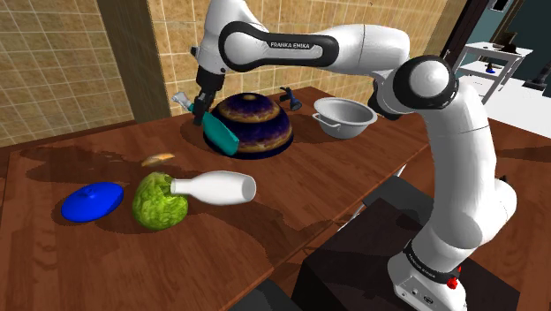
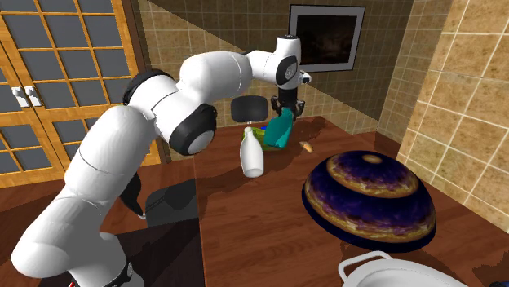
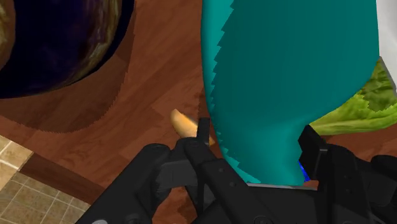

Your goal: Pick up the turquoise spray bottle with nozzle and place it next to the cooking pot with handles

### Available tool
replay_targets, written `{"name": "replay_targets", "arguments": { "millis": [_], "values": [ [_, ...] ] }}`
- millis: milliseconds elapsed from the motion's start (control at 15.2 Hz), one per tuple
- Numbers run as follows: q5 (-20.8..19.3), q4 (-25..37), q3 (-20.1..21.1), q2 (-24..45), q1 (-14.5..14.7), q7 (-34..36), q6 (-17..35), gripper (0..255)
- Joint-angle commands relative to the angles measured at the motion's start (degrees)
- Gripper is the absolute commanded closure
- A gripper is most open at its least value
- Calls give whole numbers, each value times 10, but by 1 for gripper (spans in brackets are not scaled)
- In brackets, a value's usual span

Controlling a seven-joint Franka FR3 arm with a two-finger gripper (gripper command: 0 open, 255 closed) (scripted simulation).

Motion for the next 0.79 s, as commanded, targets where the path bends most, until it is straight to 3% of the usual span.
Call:
{"name": "replay_targets", "arguments": {
  "millis": [0,396,594,726],
  "values": [
    [25,-80,22,-45,-64,-14,30,255],
    [127,-266,98,-174,-248,-91,95,255],
    [204,-339,144,-247,-351,-156,114,255],
    [276,-381,176,-308,-424,-218,120,255]
  ]
}}
